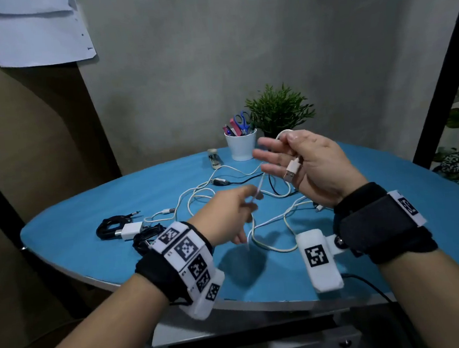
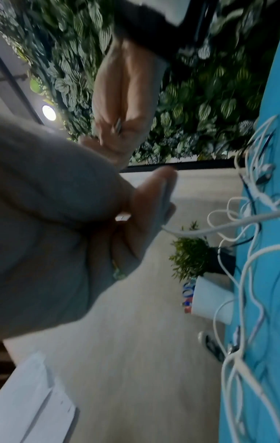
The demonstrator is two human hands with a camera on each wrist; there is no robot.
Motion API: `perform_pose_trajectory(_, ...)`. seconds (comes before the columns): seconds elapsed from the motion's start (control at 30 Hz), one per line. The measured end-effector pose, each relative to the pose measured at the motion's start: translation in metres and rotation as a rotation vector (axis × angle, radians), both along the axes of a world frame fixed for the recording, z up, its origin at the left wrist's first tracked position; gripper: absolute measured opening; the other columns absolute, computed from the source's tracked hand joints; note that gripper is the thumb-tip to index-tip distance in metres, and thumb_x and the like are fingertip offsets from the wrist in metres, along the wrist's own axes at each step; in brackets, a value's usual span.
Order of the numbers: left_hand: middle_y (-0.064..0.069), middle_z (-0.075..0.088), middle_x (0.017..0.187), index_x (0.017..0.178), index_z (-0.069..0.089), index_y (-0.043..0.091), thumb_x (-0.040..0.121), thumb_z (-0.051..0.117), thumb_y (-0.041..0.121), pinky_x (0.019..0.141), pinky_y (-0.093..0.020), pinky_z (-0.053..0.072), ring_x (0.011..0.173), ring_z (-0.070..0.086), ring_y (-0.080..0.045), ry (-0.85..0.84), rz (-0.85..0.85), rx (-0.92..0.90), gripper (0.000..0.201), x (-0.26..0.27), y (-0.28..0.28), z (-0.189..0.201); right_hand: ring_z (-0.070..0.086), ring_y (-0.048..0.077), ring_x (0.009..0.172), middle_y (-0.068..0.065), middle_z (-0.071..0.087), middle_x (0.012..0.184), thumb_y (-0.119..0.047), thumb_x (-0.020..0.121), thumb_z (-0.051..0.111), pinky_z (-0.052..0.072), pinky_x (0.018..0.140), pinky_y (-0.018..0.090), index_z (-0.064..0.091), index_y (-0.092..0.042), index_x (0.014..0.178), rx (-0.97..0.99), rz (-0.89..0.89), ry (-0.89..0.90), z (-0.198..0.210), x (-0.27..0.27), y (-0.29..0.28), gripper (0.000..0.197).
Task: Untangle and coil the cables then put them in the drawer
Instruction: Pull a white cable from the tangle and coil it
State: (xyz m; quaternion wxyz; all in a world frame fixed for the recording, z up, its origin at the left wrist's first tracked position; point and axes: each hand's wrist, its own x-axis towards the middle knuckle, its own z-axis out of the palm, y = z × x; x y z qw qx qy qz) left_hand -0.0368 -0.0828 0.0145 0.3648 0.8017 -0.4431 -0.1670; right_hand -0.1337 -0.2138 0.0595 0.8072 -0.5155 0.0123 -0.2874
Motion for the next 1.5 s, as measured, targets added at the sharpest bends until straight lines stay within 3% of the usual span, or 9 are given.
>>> perform_pose_trajectory(0.13,-0.005,0.059,0.082,0.096,0.049,0.014,0.096,0.038,0.010,0.048,-0.025,0.052,0.051,0.063,-0.020,0.106,-0.159,0.152,0.012,-0.012,0.002,-0.011,0.057,0.019,0.114,0.006,0.061,0.110,-0.011,0.101,0.035,0.050,0.095,0.036,0.055,-0.012,0.093,0.019,-0.197,-0.006,-0.004,0.008,-0.009,0.021)
perform_pose_trajectory(0.3,-0.002,0.062,0.084,0.082,0.048,0.015,0.099,0.041,0.017,0.066,-0.029,0.057,0.068,0.068,-0.021,0.182,-0.215,0.170,0.018,-0.007,0.008,-0.010,0.038,0.000,0.044,-0.004,0.043,0.061,-0.015,0.099,0.038,0.032,0.049,0.019,0.060,-0.016,0.104,-0.840,-0.551,0.291,-0.018,0.001,-0.025,0.023)
perform_pose_trajectory(0.4,0.004,0.064,0.076,0.081,0.051,0.018,0.096,0.047,0.019,0.072,-0.030,0.053,0.073,0.063,-0.017,-0.126,-0.121,0.026,0.016,0.001,0.006,0.004,0.052,0.004,0.063,0.002,0.059,0.082,-0.016,0.100,0.037,0.035,0.053,0.019,0.058,-0.015,0.106,-1.050,-0.421,0.474,-0.024,-0.002,-0.027,0.022)
perform_pose_trajectory(0.63,0.000,0.051,0.104,0.092,0.060,0.010,0.087,0.060,0.011,0.081,-0.017,0.033,0.088,0.048,-0.011,-0.720,-0.007,-0.416,0.005,0.014,-0.002,0.050,0.057,0.015,0.062,0.001,0.051,0.061,-0.031,0.099,0.036,0.044,0.063,0.030,0.061,-0.020,0.096,-0.892,-0.220,0.483,-0.030,-0.005,-0.017,0.028)
perform_pose_trajectory(0.97,-0.001,0.049,0.114,0.098,0.060,0.013,0.093,0.053,0.019,0.082,-0.020,0.032,0.092,0.047,-0.014,-0.682,0.097,-0.292,0.011,0.031,-0.008,0.041,0.041,0.004,0.047,-0.012,0.049,0.047,-0.035,0.098,0.043,0.037,0.053,0.022,0.059,-0.013,0.067,-1.055,-0.233,0.436,-0.028,-0.007,-0.018,0.041)
perform_pose_trajectory(1.17,0.001,0.058,0.090,0.090,0.052,0.020,0.093,0.046,0.013,0.076,-0.031,0.043,0.087,0.054,-0.022,-0.502,0.034,-0.072,0.009,0.024,-0.014,0.020,0.045,0.018,0.046,0.001,0.051,0.049,-0.027,0.101,0.036,0.039,0.049,0.026,0.043,-0.012,0.065,-0.403,-0.108,0.189,-0.016,-0.008,-0.013,0.040)
perform_pose_trajectory(1.27,-0.001,0.063,0.089,0.082,0.046,0.025,0.089,0.043,0.006,0.077,-0.035,0.051,0.082,0.062,-0.019,-0.411,-0.055,0.037,0.020,0.013,-0.019,0.010,0.064,0.018,0.054,0.015,0.070,0.084,-0.024,0.101,0.034,0.046,0.043,0.022,0.045,-0.010,0.071,-0.120,-0.045,0.069,-0.008,-0.008,-0.006,0.035)
perform_pose_trajectory(1.37,-0.002,0.063,0.086,0.085,0.049,0.016,0.086,0.036,0.000,0.073,-0.033,0.055,0.074,0.069,-0.015,-0.289,-0.132,0.101,0.020,0.004,-0.019,0.004,0.066,0.027,0.103,0.021,0.061,0.120,-0.021,0.101,0.035,0.058,0.079,0.035,0.052,-0.007,0.078,0.060,-0.046,-0.058,-0.007,-0.004,-0.004,0.032)
perform_pose_trajectory(1.5,0.006,0.065,0.081,0.080,0.051,0.023,0.083,0.036,0.001,0.071,-0.033,0.057,0.071,0.069,-0.009,-0.267,-0.187,0.197,0.026,0.001,-0.010,-0.005,0.042,0.029,0.132,0.005,0.058,0.122,-0.016,0.100,0.039,0.033,0.112,0.043,0.057,-0.012,0.079,-0.070,-0.325,-0.067,-0.007,0.003,-0.012,0.028)
